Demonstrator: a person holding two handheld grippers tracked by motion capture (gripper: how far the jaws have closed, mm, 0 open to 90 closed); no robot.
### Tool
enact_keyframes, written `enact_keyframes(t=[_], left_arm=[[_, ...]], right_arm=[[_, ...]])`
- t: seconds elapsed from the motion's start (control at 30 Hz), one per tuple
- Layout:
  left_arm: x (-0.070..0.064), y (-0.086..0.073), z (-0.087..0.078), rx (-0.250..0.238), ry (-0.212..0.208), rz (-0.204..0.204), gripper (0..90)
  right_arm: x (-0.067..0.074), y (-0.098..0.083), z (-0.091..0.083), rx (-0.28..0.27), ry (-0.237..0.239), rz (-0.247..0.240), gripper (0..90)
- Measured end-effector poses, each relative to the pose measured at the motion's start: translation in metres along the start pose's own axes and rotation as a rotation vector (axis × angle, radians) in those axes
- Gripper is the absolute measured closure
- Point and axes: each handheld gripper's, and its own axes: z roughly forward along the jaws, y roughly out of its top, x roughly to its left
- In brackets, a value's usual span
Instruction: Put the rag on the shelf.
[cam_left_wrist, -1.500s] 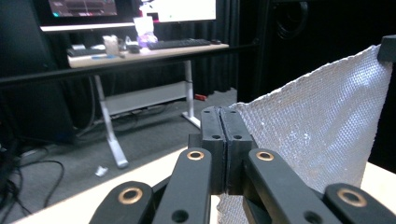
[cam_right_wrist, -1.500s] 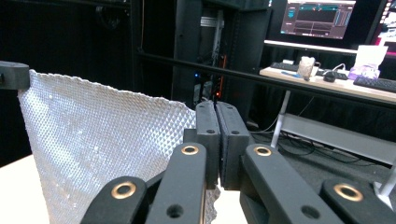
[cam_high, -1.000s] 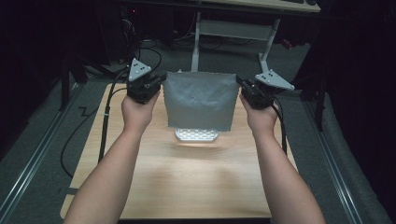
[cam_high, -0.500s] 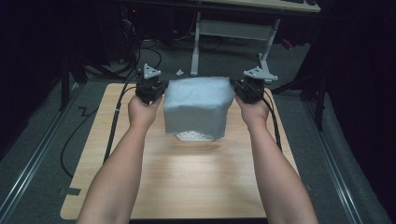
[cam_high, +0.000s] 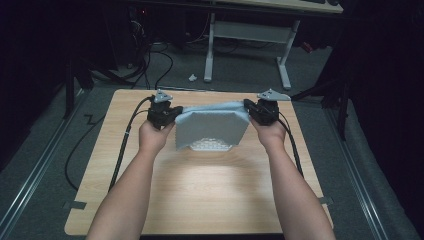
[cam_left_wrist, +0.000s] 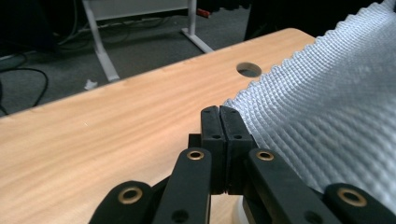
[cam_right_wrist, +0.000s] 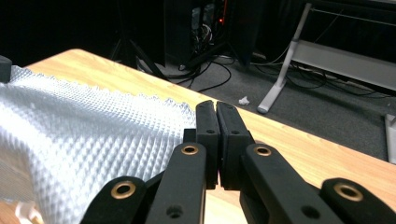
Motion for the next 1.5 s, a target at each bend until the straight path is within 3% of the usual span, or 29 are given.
enact_keyframes(t=[0.2,0.33,0.53,0.83,1.1,1.5], left_arm=[[-0.003,-0.017,0.001,0.005,-0.034,-0.010,89.4],[-0.008,-0.022,0.003,0.032,-0.039,0.029,89.4],[-0.012,-0.025,0.003,0.041,-0.053,0.038,89.4],[-0.007,-0.041,0.002,0.032,-0.064,-0.015,89.4],[-0.007,-0.051,0.002,0.034,-0.068,-0.026,89.3],[-0.005,-0.058,0.005,0.048,-0.071,-0.046,88.8]], right_arm=[[0.000,-0.014,0.000,-0.003,0.028,0.042,89.6],[0.001,-0.024,0.002,0.006,0.048,0.055,89.6],[0.008,-0.033,0.006,0.023,0.067,0.053,89.5],[0.017,-0.040,0.014,0.045,0.084,0.045,89.5],[0.016,-0.056,0.020,0.057,0.088,0.082,89.5],[0.018,-0.067,0.026,0.087,0.091,0.078,89.3]])
